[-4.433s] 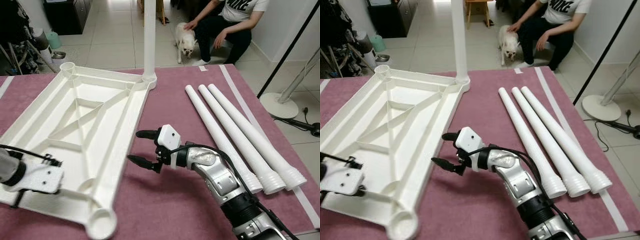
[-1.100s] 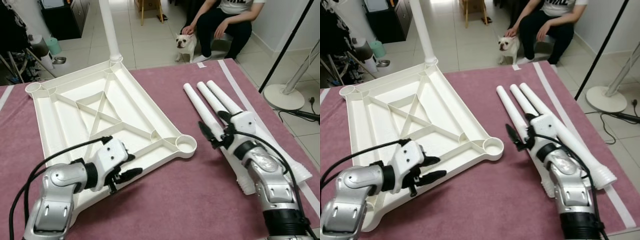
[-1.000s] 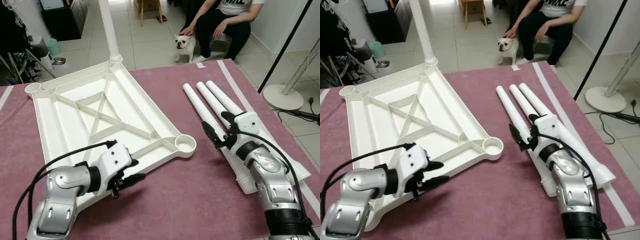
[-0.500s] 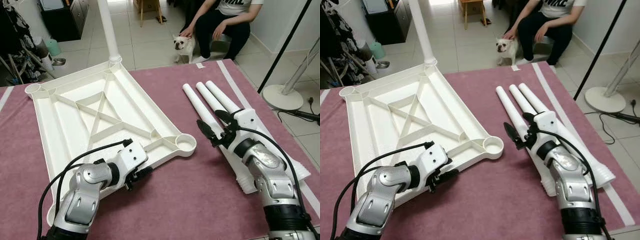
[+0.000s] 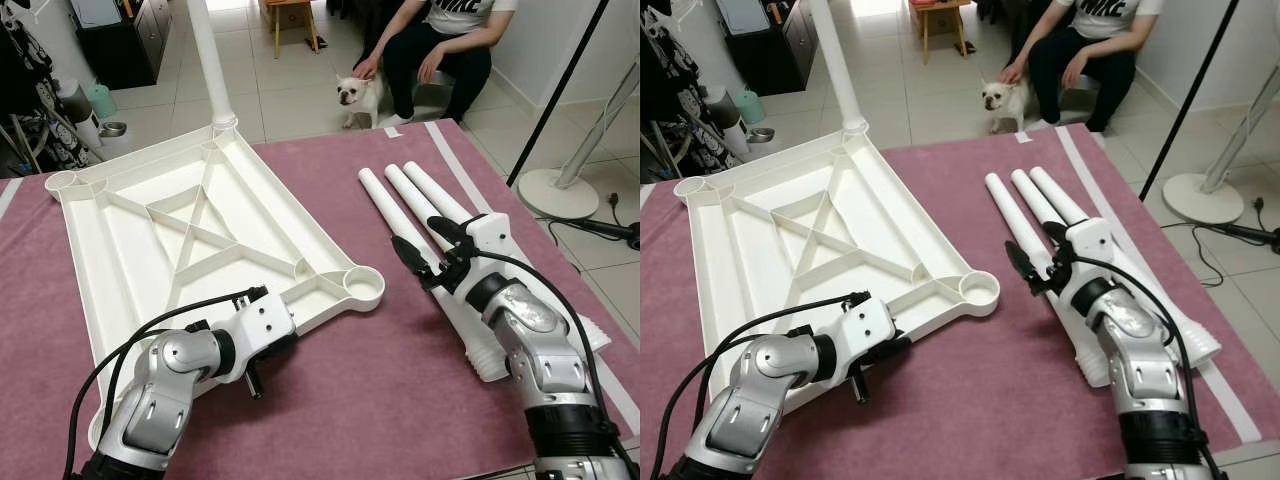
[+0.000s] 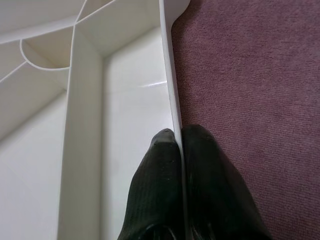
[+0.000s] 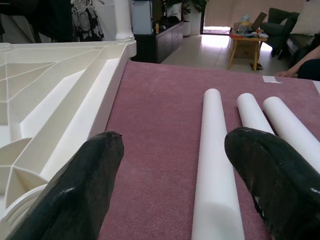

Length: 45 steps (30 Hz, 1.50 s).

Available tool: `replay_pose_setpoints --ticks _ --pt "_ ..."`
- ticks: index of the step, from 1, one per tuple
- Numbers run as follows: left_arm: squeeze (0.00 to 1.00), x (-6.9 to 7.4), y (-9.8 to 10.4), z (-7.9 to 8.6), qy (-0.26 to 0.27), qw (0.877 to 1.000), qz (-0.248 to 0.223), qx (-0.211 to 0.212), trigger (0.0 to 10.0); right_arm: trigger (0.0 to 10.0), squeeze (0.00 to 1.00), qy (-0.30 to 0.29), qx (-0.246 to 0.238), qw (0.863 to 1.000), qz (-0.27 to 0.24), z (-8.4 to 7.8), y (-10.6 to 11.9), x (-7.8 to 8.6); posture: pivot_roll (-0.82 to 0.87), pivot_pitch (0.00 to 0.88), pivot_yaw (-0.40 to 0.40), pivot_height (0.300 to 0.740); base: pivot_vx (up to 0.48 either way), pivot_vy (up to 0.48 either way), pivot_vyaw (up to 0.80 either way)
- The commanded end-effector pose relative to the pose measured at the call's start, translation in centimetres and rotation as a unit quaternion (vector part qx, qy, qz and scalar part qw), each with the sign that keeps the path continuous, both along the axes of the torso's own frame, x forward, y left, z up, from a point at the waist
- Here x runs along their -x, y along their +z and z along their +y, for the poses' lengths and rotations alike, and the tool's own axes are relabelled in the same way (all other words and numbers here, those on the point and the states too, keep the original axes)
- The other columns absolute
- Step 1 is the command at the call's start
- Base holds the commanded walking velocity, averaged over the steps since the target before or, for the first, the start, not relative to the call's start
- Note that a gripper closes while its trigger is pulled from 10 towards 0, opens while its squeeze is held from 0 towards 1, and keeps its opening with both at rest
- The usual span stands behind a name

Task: Building children table

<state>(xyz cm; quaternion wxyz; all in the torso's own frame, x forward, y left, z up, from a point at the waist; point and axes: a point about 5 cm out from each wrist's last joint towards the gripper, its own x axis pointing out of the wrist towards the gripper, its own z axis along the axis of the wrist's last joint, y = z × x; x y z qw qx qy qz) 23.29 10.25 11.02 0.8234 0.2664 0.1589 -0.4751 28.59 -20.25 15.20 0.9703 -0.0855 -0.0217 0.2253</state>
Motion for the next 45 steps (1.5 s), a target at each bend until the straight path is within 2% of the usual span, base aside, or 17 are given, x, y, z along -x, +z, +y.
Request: replay_pose_setpoints --ticks 1,6,8,10,11,12,13,14,19,23,29,31,35,37,39,40,45 --pt "0.0 -2.0 0.2 3.9 0.127 0.989 -0.052 -0.052 0.0 10.0 0.0 0.015 -0.004 1.0 0.003 0.9 -0.3 -0.2 0.0 0.0 0.097 0.74 0.0 0.0 0.0" --pt "0.0 -2.5 0.6 4.8 0.127 0.988 -0.066 -0.064 0.0 10.0 0.0 0.019 -0.004 1.0 0.003 1.2 -0.3 -0.3 0.0 0.0 0.097 0.74 0.0 0.0 0.0" --pt "0.0 -3.0 1.9 6.6 0.111 0.987 -0.081 -0.088 0.0 10.0 0.0 0.026 -0.004 1.0 0.002 1.5 -0.3 -0.4 0.0 0.0 0.095 0.74 0.0 0.0 0.0" --pt "0.0 -3.0 2.0 6.7 0.106 0.987 -0.082 -0.091 0.0 10.0 0.0 0.026 -0.003 1.0 0.002 1.5 -0.3 -0.4 0.0 0.0 0.095 0.74 0.0 0.0 0.0" --pt "0.0 -2.9 2.3 6.9 0.102 0.987 -0.08 -0.091 1.8 10.0 0.0 0.026 -0.003 1.0 0.002 1.5 -0.3 -0.4 0.0 0.0 0.095 0.74 0.0 0.0 0.0" --pt "0.0 -2.9 2.3 6.9 0.102 0.987 -0.08 -0.091 1.8 10.0 0.0 0.026 -0.003 1.0 0.002 1.5 -0.3 -0.4 0.0 0.0 0.095 0.74 0.0 0.0 0.0" --pt "0.0 -2.8 2.4 7.2 0.096 0.989 -0.073 -0.089 5.5 10.0 0.0 0.026 -0.003 1.0 0.002 1.5 -0.3 -0.4 0.0 0.0 0.095 0.74 0.0 0.0 0.0" --pt "0.0 -2.3 2.5 7.6 0.082 0.992 -0.052 -0.085 10.0 10.0 0.0 0.027 -0.002 1.0 0.002 1.5 -0.3 -0.4 0.0 0.0 0.095 0.74 0.0 0.0 0.0" --pt "0.0 -1.4 2.1 8.0 0.066 0.994 -0.019 -0.079 10.0 10.0 0.0 0.028 -0.002 1.0 0.002 1.5 -0.3 -0.5 0.0 0.0 0.095 0.74 0.0 0.0 0.0" --pt "0.0 1.0 0.2 8.6 0.05 0.995 0.04 -0.076 10.0 10.0 0.0 0.028 -0.002 1.0 0.003 1.4 -0.4 -0.4 0.0 0.0 0.091 0.74 0.0 0.0 0.0" --pt "0.0 1.8 -0.5 8.6 0.044 0.995 0.056 -0.075 10.0 10.0 0.0 0.029 -0.001 1.0 0.004 1.4 -0.5 -0.4 0.0 0.0 0.087 0.74 0.0 0.0 0.0" --pt "0.0 3.0 -0.9 8.4 0.022 0.995 0.079 -0.054 10.0 10.0 0.0 0.031 0.001 0.999 0.006 1.5 -0.5 -0.5 0.01 0.0 0.078 0.74 0.0 0.0 0.0" --pt "0.0 3.0 -0.9 8.4 0.022 0.995 0.079 -0.054 10.0 10.0 0.0 0.031 0.001 0.999 0.006 1.5 -0.5 -0.5 0.01 0.0 0.078 0.74 0.0 0.0 0.0" --pt "0.0 3.6 -0.4 8.1 0.001 0.996 0.086 -0.014 10.0 10.0 0.0 0.035 0.004 0.999 0.006 1.6 -0.5 -0.7 0.01 0.0 0.074 0.74 0.0 0.0 0.0" --pt "0.0 3.6 -0.4 8.1 0.001 0.996 0.086 -0.014 10.0 10.0 0.0 0.035 0.004 0.999 0.006 1.6 -0.5 -0.7 0.01 0.0 0.074 0.74 0.0 0.0 0.0" --pt "0.0 3.6 0.0 7.9 -0.005 0.996 0.085 0.008 10.0 10.0 0.0 0.036 0.004 0.999 0.005 1.7 -0.4 -0.8 0.01 0.0 0.074 0.74 0.0 0.0 0.0" --pt "0.0 3.0 -0.4 7.0 -0.005 0.998 0.065 0.005 10.0 10.0 0.0 0.038 0.004 0.999 0.005 1.9 -0.5 -0.8 0.01 0.0 0.075 0.74 0.0 0.0 0.0"
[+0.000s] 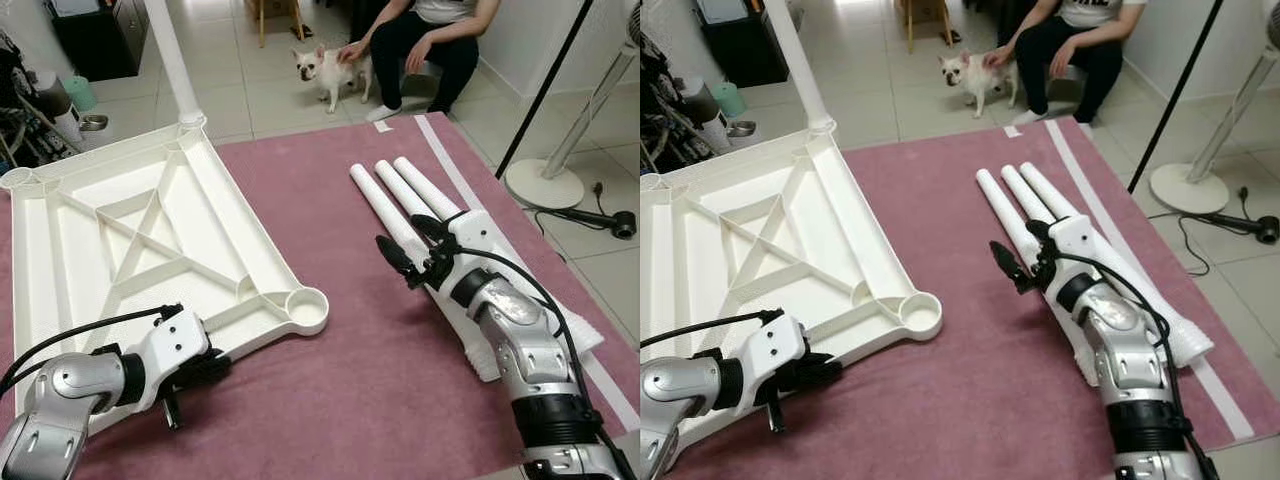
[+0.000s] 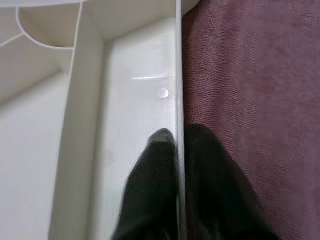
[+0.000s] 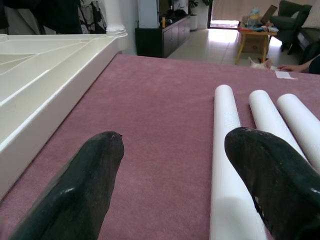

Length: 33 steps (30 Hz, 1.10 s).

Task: Building children table

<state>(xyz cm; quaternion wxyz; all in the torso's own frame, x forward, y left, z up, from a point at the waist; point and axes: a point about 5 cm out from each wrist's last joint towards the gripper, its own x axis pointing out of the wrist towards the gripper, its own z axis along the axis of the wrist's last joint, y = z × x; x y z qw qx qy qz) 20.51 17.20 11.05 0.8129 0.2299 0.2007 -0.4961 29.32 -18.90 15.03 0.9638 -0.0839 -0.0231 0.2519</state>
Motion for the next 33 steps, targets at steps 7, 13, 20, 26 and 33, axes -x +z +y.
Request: replay_pose_setpoints --ticks 7,13,20,26,33 --pt "1.0 -1.9 -0.7 -2.7 0.033 0.999 -0.041 0.01 10.0 10.0 0.0 0.01 -0.003 1.0 0.002 0.8 -0.3 0.0 -0.01 0.0 0.087 0.74 0.0 0.0 0.0" --pt "0.0 -2.0 2.5 -2.5 0.021 0.994 -0.075 0.077 10.0 10.0 0.0 -0.023 0.016 0.999 0.017 -0.1 -0.4 0.2 -0.01 0.0 0.076 0.74 0.0 0.0 0.0" --pt "0.0 -2.8 5.4 -3.7 0.031 0.982 -0.115 0.149 10.0 10.0 0.0 -0.083 0.031 0.995 0.054 -2.1 0.1 0.1 -0.02 0.0 0.072 0.74 0.0 0.0 0.0" --pt "0.0 -4.9 9.4 -6.7 0.057 0.956 -0.165 0.235 10.0 10.0 0.0 -0.119 -0.003 0.988 0.103 -3.6 2.5 -1.1 -0.04 0.0 0.082 0.74 0.0 0.0 0.0" --pt "0.0 -5.9 11.3 -8.3 0.074 0.942 -0.179 0.273 10.0 10.0 0.0 -0.109 -0.019 0.981 0.156 -3.8 3.0 -1.7 -0.05 0.0 0.073 0.74 0.0 0.0 0.0"
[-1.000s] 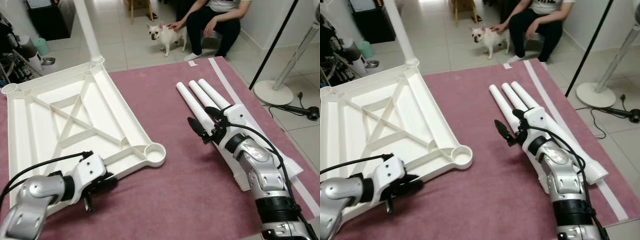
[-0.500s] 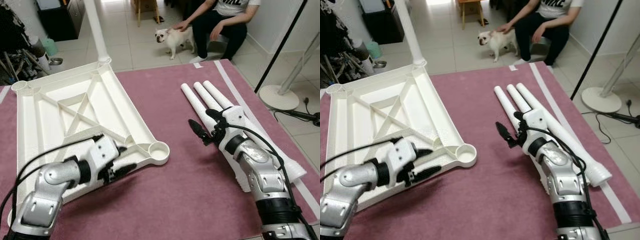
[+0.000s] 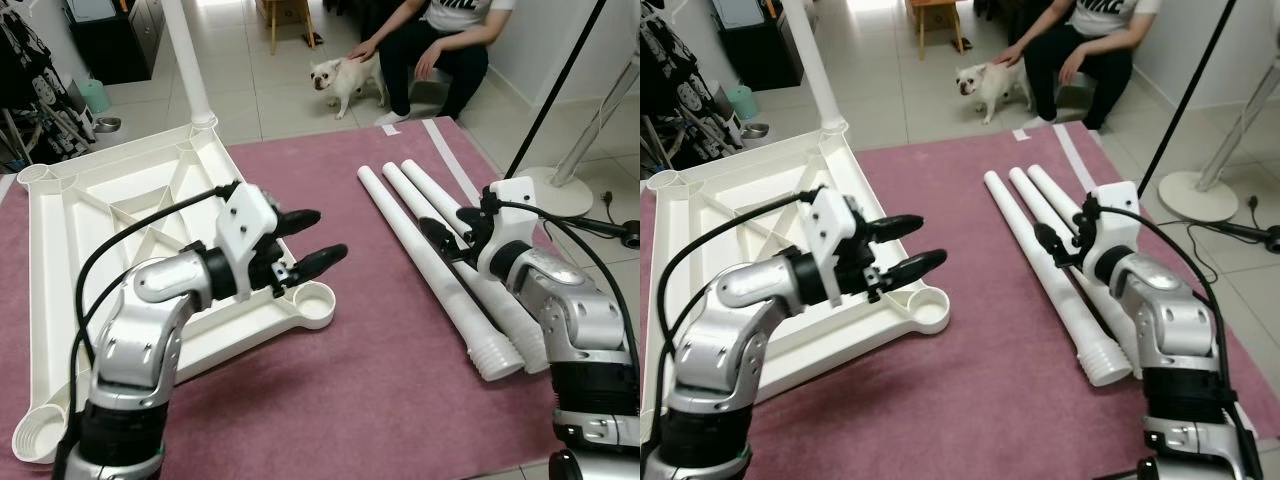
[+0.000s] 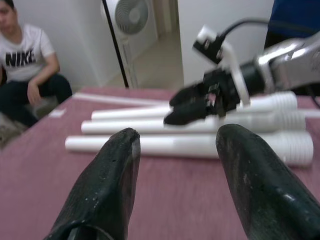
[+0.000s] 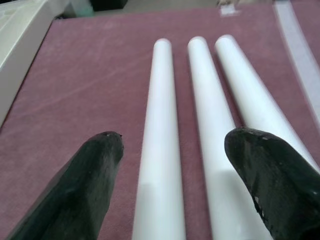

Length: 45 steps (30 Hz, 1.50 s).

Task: Building children table

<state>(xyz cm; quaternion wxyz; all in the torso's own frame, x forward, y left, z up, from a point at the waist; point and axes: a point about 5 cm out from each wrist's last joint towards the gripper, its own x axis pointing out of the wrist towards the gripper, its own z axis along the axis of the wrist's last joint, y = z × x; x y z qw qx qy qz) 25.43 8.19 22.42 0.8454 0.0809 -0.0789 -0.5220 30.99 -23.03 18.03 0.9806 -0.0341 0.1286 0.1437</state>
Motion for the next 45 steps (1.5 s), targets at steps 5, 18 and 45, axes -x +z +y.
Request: replay_pose_setpoints --ticks 5,18,45 --pt "0.0 -0.8 -0.2 0.0 0.114 0.993 0.009 0.024 10.0 10.0 0.0 0.034 -0.017 0.997 0.067 0.5 -0.9 -0.2 -0.05 0.0 0.062 0.74 0.0 0.0 0.0" --pt "0.0 -0.6 -0.4 -0.1 0.119 0.992 0.029 0.02 10.0 10.0 0.0 0.017 -0.014 0.991 0.133 1.0 -2.1 -0.9 -0.04 0.0 0.042 0.74 0.0 0.0 0.0" --pt "0.0 -0.3 -0.6 0.1 0.132 0.99 0.044 0.019 10.0 0.0 0.0 0.014 -0.015 0.978 0.207 2.4 -4.6 -1.7 -0.01 0.0 0.029 0.74 0.0 0.0 0.0"
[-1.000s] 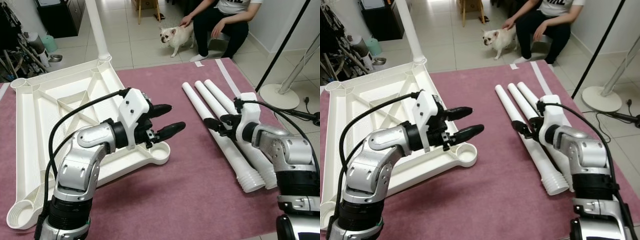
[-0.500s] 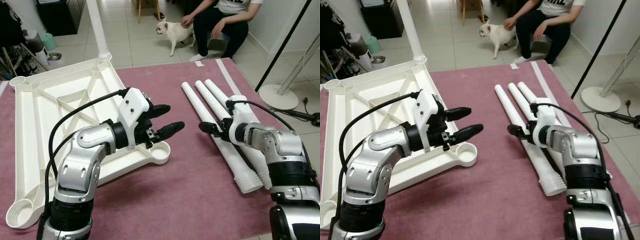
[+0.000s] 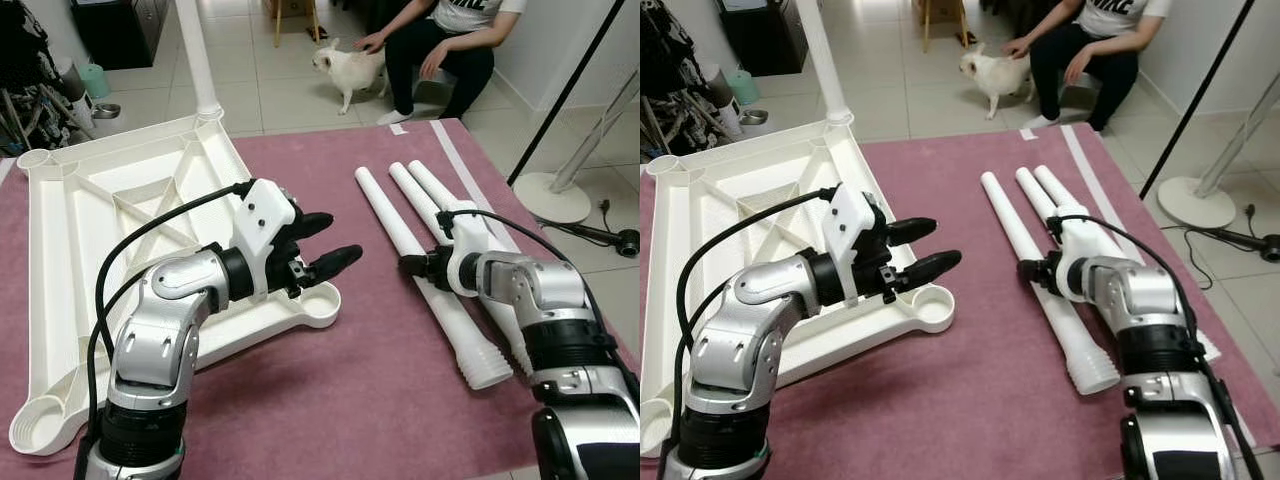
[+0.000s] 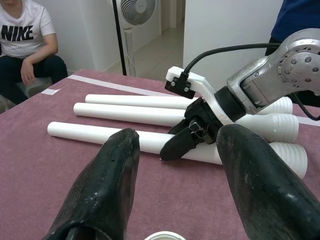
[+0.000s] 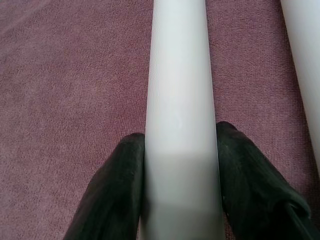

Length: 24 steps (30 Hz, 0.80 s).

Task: Building children table

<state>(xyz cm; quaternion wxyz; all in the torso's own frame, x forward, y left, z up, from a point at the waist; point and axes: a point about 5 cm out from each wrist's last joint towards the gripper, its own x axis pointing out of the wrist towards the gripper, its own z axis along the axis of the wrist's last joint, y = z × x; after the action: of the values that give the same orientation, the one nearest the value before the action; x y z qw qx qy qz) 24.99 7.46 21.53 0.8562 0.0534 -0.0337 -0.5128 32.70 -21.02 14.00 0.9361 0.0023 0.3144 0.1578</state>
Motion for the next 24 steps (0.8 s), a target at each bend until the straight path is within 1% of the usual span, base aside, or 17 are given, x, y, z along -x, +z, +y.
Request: replay_pose_setpoints --ticks 1,3,4,5,7,8,9,10,11,12,13,15,16,19,21,22,24 --pt "0.0 -0.8 0.3 0.8 0.119 0.993 -0.009 0.011 10.0 0.0 0.0 0.0 -0.023 1.0 0.002 0.6 -0.1 -0.2 -0.01 0.0 0.03 0.74 0.0 0.0 0.0" --pt "0.0 -1.1 0.3 0.8 0.127 0.992 -0.008 0.012 10.0 0.0 0.0 0.032 -0.063 0.993 -0.092 1.7 2.6 -0.7 -0.01 0.0 0.029 0.74 0.0 0.0 0.0" --pt "0.0 -1.1 0.3 0.8 0.127 0.992 -0.008 0.012 10.0 0.0 0.0 0.032 -0.063 0.993 -0.092 1.7 2.6 -0.7 -0.01 0.0 0.029 0.74 0.0 0.0 0.0" --pt "0.0 -1.3 0.3 0.8 0.136 0.991 -0.003 0.013 10.0 10.0 0.0 0.047 -0.06 0.985 -0.158 2.1 4.3 -0.8 -0.01 0.0 0.028 0.74 0.0 0.0 0.0" --pt "0.0 -1.3 0.3 0.8 0.136 0.991 -0.003 0.013 10.0 10.0 0.0 0.047 -0.06 0.985 -0.158 2.1 4.3 -0.8 -0.01 0.0 0.028 0.74 0.0 0.0 0.0" --pt "0.0 -2.3 0.0 1.0 0.183 0.982 0.035 0.029 10.0 10.0 0.0 0.071 -0.028 0.953 -0.295 3.3 7.8 -0.1 -0.01 0.0 0.041 0.74 0.0 0.0 0.0" --pt "0.0 -2.3 0.0 1.0 0.183 0.982 0.035 0.029 10.0 10.0 0.0 0.071 -0.028 0.953 -0.295 3.3 7.8 -0.1 -0.01 0.0 0.041 0.74 0.0 0.0 0.0" --pt "0.0 -2.7 -0.1 1.0 0.2 0.978 0.052 0.037 10.0 10.0 0.0 0.077 -0.016 0.94 -0.333 3.7 8.7 0.2 -0.01 0.0 0.041 0.74 0.0 0.0 0.0" --pt "0.0 -2.7 -0.1 1.0 0.2 0.978 0.052 0.037 10.0 10.0 0.0 0.077 -0.016 0.94 -0.333 3.7 8.7 0.2 -0.01 0.0 0.041 0.74 0.0 0.0 0.0" --pt "0.0 -3.1 0.0 0.9 0.214 0.974 0.062 0.044 10.0 10.0 0.0 0.086 -0.004 0.929 -0.36 4.4 9.2 0.6 -0.01 0.0 0.052 0.74 0.0 0.0 0.0" --pt "0.0 -3.1 0.0 0.9 0.214 0.974 0.062 0.044 10.0 10.0 0.0 0.086 -0.004 0.929 -0.36 4.4 9.2 0.6 -0.01 0.0 0.052 0.74 0.0 0.0 0.0" --pt "0.0 -3.6 0.4 0.6 0.216 0.97 0.082 0.069 10.0 10.0 0.0 0.103 0.014 0.911 -0.4 5.6 9.6 1.2 -0.01 0.0 0.059 0.74 0.0 0.0 0.0" --pt "0.0 -4.0 0.9 0.3 0.214 0.968 0.101 0.09 10.0 10.0 0.0 0.119 0.027 0.897 -0.425 6.5 9.7 1.6 -0.01 0.0 0.07 0.74 0.0 0.0 0.0" --pt "0.0 -4.2 1.1 0.1 0.21 0.965 0.114 0.104 10.0 10.0 0.0 0.13 0.035 0.887 -0.441 7.1 9.7 1.8 -0.01 0.0 0.07 0.74 0.0 0.0 0.0" --pt "0.0 -5.0 2.4 -0.1 0.209 0.957 0.134 0.154 10.0 10.0 0.0 0.159 0.066 0.863 -0.475 8.5 9.5 2.3 -0.01 0.0 0.082 0.74 0.0 0.0 0.0" --pt "0.0 -5.0 2.4 -0.1 0.209 0.957 0.134 0.154 10.0 10.0 0.0 0.159 0.066 0.863 -0.475 8.5 9.5 2.3 -0.01 0.0 0.082 0.74 0.0 0.0 0.0" --pt "0.0 -5.4 3.7 -0.3 0.19 0.949 0.147 0.205 10.0 10.0 0.0 0.185 0.107 0.839 -0.5 9.6 8.6 2.6 -0.01 0.0 0.083 0.74 0.0 0.0 0.0"
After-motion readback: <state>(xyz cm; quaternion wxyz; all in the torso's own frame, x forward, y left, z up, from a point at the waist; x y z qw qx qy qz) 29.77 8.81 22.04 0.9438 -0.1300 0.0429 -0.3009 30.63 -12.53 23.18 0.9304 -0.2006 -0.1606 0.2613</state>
